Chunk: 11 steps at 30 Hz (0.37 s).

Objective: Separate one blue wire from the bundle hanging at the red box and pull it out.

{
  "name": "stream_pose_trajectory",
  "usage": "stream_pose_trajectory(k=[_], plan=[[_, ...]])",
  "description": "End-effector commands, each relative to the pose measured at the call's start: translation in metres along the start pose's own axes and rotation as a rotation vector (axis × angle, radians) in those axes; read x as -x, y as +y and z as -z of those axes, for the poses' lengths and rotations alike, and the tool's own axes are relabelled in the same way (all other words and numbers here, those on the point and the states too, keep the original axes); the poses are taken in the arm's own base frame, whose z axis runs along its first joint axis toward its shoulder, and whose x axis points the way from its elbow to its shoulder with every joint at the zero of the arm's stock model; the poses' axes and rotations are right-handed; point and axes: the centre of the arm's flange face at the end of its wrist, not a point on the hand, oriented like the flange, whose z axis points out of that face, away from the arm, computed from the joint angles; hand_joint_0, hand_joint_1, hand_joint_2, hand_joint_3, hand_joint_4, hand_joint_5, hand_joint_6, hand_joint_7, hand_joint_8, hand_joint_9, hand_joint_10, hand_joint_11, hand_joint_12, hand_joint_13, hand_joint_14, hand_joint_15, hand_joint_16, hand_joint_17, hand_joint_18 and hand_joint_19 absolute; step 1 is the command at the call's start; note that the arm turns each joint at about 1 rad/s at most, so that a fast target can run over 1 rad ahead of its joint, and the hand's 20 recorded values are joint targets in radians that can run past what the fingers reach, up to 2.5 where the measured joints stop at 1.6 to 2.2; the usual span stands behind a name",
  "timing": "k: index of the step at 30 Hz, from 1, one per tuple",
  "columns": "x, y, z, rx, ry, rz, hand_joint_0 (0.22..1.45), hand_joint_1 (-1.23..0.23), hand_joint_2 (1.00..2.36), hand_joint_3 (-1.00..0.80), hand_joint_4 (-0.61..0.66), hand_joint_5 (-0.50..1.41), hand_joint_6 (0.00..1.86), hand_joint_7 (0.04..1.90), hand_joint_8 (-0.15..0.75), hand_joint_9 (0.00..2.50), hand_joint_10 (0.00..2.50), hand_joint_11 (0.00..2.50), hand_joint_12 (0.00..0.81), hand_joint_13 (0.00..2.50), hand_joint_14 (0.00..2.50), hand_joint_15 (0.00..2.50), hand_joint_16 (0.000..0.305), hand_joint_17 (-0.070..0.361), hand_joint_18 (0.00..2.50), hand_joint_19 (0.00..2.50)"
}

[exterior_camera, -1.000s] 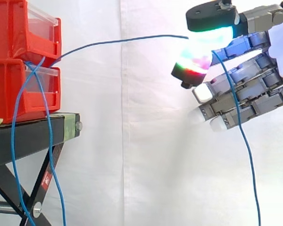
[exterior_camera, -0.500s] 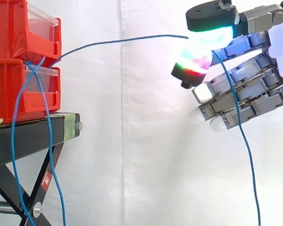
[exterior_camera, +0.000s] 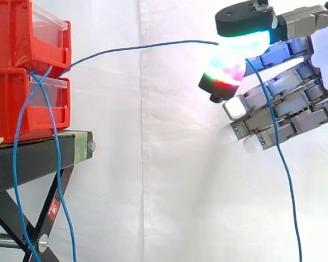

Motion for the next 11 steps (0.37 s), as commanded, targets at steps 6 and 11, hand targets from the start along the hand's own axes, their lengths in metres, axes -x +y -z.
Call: stream_pose_trajectory(k=[6,11], plan=[[-0.0004,-0.0003,-0.0001,-0.001,0.000,0.001,0.60,-0.76,1.02,0.17,-0.21,-0.11,0.84,1.23,0.274,0.75,0.02,0.90,0.368,0.34,0.02,0.50,0.052,0.117,0.25,0.48],[-0.0002,0.0003,0.0001,0.000,0.000,0.000,0.60,-0.76,1.02,0.17,-0.20,-0.11,0.84,1.23,0.271,0.74,0.02,0.90,0.365,0.33,0.02,0.49,0.052,0.117,0.25,0.48]])
